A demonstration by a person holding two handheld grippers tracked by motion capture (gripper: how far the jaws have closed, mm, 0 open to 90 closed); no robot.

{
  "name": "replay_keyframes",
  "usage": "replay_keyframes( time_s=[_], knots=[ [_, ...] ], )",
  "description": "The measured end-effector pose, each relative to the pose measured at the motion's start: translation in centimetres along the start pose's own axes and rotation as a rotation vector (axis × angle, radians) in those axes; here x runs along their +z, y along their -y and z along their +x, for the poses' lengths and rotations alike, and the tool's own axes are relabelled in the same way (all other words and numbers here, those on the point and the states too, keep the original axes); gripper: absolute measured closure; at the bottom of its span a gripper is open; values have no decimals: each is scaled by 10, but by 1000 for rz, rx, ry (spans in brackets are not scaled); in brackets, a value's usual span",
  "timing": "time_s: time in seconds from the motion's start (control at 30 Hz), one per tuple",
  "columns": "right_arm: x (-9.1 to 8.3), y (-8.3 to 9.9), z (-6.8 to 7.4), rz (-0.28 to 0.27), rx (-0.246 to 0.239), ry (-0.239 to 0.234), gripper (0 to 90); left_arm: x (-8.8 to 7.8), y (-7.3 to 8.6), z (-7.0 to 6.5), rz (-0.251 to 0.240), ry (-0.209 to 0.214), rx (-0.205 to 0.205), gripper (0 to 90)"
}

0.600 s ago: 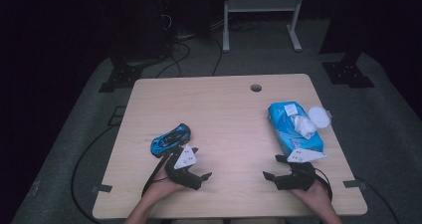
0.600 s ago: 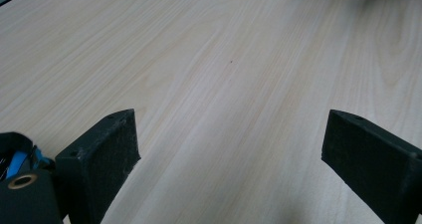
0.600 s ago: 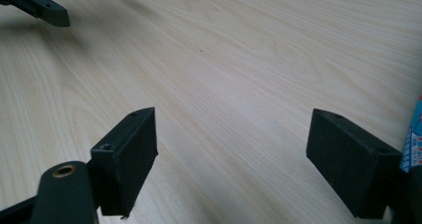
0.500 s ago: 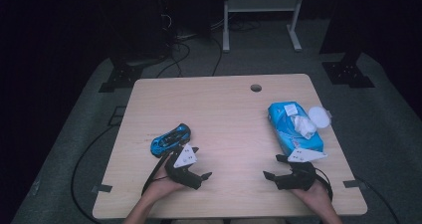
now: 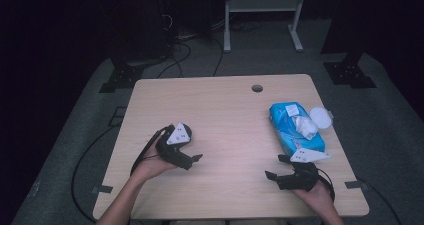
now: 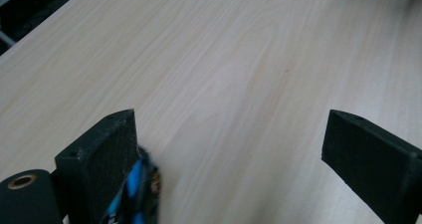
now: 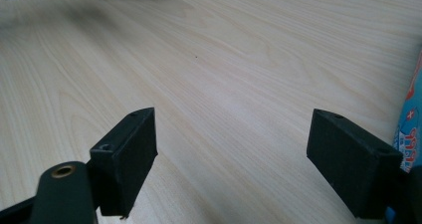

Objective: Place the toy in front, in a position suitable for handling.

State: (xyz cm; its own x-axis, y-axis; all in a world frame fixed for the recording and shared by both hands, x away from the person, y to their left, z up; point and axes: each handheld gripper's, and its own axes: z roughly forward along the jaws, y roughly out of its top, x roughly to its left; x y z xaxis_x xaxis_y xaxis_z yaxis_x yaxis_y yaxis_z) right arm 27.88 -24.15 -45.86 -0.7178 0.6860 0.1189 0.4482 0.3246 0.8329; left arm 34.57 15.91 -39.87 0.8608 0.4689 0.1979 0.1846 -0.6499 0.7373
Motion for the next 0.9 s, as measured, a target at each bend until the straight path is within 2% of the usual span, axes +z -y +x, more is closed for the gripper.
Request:
replay_keyframes(
  time_s=[0.03, 0.07, 0.1, 0.13, 0.2, 0.37, 0.53, 0.63, 0.67, 0.7, 0.73, 0.77, 0.9],
  knots=[
    [0, 0, 0, 0, 0, 0, 189, 0, 0, 0, 0, 0, 0, 72],
    [0, 0, 1, -1, -4, 1, 189, -3, -2, 10, 21, -13, 0, 72],
    [0, 0, 1, -1, -4, 1, 189, -3, -2, 10, 21, -13, 0, 72],
    [-1, -1, 1, -1, -8, -1, 189, -5, -2, 22, 49, -26, 1, 72],
    [-1, -1, 1, -3, -8, -1, 189, -6, -1, 27, 63, -33, -8, 72],
    [-1, -2, 2, -1, -13, -5, 189, -3, 4, 53, 161, -56, -13, 71],
    [0, -2, 3, 5, -15, -8, 189, 4, 10, 67, 227, -48, -23, 72],
    [0, -2, 3, 8, -16, -10, 189, 8, 13, 71, 247, -37, -35, 72],
    [1, -2, 4, 11, -17, -11, 189, 12, 15, 74, 272, -38, -32, 72],
    [1, -2, 4, 11, -17, -11, 189, 12, 15, 74, 272, -38, -32, 72],
    [2, -2, 4, 15, -17, -11, 189, 17, 19, 77, 306, -34, -36, 72],
    [2, -2, 4, 15, -17, -11, 189, 17, 19, 77, 306, -34, -36, 72],
    [3, -2, 5, 19, -23, -15, 189, 27, 25, 81, 364, -26, -50, 72]
  ],
)
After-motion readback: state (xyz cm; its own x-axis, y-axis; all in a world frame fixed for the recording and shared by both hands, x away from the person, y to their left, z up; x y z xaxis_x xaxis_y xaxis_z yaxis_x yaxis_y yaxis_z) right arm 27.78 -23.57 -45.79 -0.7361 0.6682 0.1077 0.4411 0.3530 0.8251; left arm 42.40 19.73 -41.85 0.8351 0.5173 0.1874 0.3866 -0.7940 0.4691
